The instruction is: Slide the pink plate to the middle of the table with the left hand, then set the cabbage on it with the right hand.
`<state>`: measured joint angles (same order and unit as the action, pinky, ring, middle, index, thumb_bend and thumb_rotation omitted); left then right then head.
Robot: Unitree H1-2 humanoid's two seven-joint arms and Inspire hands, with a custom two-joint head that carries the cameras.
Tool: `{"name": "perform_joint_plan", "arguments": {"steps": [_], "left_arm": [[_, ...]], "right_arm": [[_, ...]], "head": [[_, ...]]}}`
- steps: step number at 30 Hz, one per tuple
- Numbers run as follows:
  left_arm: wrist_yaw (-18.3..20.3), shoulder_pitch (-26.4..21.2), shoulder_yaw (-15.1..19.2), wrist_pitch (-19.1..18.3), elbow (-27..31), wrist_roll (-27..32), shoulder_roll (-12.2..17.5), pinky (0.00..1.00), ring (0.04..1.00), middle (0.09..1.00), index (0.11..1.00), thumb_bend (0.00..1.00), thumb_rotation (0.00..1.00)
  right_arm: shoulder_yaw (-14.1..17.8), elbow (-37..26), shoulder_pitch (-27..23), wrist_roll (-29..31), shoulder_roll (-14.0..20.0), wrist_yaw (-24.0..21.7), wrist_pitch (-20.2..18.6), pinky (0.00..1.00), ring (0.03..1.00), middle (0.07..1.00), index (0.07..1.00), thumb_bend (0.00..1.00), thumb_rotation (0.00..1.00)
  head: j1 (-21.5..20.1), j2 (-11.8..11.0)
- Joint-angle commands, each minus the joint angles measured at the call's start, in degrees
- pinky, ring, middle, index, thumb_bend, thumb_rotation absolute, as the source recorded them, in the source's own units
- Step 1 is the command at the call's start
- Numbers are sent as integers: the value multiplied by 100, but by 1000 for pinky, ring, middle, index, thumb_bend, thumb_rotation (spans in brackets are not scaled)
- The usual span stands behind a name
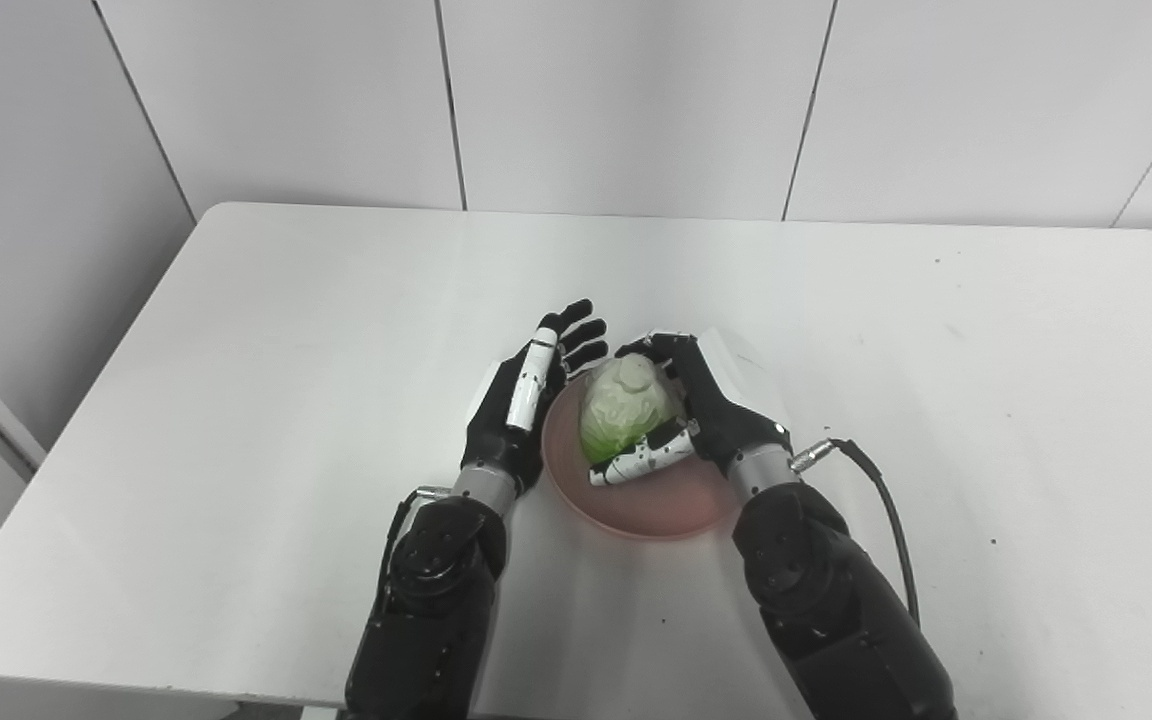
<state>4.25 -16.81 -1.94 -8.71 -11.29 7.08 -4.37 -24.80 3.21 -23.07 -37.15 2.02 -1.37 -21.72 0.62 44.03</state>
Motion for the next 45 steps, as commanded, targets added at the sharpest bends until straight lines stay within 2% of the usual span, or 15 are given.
{"name": "perform_joint_plan", "arguments": {"steps": [1,18,19,20,21,25,31,32,33,35,37,38,40,45], "left_arm": [[4,74,7,-236,-20,-34,73,839,857,863,846,435,1000],[73,68,45,-274,-10,4,136,835,851,858,846,428,1000],[76,66,45,-271,-15,3,140,836,850,858,846,427,1000],[78,65,47,-270,-21,4,143,840,851,858,848,426,1000],[77,64,50,-270,-26,5,145,840,850,857,847,426,1000],[63,80,46,-362,45,-7,153,836,847,854,846,423,1000],[102,88,24,-481,114,-7,198,861,861,868,861,424,1000],[102,90,27,-492,119,-2,199,861,861,868,861,424,1000],[106,91,31,-495,117,7,200,861,863,870,864,426,1000],[103,91,48,-481,101,21,195,862,862,869,865,427,1000],[80,93,64,-471,95,18,183,860,858,863,860,427,1000],[67,96,69,-474,101,10,179,851,849,855,853,424,1000],[63,99,69,-467,96,-4,182,847,845,851,849,424,1000],[119,102,84,-349,25,15,225,855,851,857,850,433,1000]], "right_arm": [[62,-62,-112,-62,14,137,261,246,344,457,556,507,0],[63,-108,161,-53,171,237,544,363,385,492,572,509,0],[50,-153,172,-66,183,217,547,376,449,476,553,517,2],[30,-196,181,-91,201,196,551,408,511,586,671,718,98],[17,-241,193,-104,217,183,572,430,541,630,722,779,152],[-20,-424,232,-143,260,81,549,479,608,708,810,830,289],[20,-629,278,-127,254,-225,421,545,776,904,950,928,538],[16,-652,277,-127,272,-293,427,545,776,904,950,928,538],[12,-673,277,-129,288,-352,433,616,836,951,980,972,605],[19,-721,278,-106,313,-471,446,691,900,990,996,996,673],[34,-732,276,-95,327,-518,520,752,936,998,999,1000,706],[43,-725,273,-86,337,-519,578,815,964,1000,1000,1000,727],[60,-708,264,-58,350,-525,654,864,988,1000,1000,1000,742],[137,-694,274,72,354,-378,896,882,998,1000,1000,1000,766]], "head": [[-26,23],[-151,41],[-156,41],[-167,36],[-167,36],[-196,38],[-217,23],[-221,18],[-225,14],[-236,2],[-252,-12],[-252,-12],[-264,-24],[-316,-58]]}}
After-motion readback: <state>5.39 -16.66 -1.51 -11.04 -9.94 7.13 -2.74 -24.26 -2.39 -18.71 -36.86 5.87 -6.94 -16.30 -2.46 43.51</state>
